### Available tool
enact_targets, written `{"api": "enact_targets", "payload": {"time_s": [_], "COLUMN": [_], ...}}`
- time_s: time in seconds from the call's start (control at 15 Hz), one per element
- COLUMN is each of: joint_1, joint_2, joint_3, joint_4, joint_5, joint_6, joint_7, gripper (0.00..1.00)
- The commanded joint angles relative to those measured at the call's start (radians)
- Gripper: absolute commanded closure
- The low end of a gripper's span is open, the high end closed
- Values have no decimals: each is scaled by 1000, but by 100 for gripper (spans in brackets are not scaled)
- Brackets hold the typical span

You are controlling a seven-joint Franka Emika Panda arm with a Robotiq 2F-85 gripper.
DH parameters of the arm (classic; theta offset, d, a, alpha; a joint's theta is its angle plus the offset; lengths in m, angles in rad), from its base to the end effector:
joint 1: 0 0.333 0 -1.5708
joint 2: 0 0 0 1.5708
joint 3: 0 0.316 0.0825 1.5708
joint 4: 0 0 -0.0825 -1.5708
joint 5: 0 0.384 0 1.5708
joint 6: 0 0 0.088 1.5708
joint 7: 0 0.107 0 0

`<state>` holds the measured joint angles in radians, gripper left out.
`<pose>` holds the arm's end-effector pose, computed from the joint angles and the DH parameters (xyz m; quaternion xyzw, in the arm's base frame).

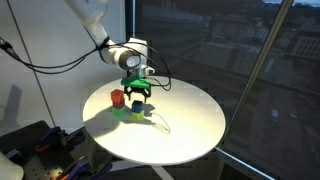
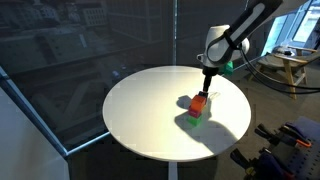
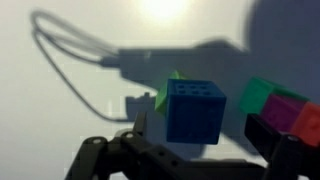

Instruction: Put the blue block on top of the orange block

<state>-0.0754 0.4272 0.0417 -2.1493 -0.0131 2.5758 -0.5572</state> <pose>0.5690 -0.0188 0.1994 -0.9650 -0.2623 -0.0014 0.0049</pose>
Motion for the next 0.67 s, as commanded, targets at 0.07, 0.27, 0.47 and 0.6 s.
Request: {"api": "enact_targets", "payload": {"time_s": [0.07,0.27,0.47,0.6], "joint_1": [-26,-30,-30,-27], "joint_2": [23,36,49,60], "joint_3": [18,19,19,17], "joint_4": [13,17,23,29], "joint_5": [-11,-12,-13,-18], "joint_6": [14,15,16,16], "joint_7": [15,16,19,25], "gripper": [0,0,0,0]}}
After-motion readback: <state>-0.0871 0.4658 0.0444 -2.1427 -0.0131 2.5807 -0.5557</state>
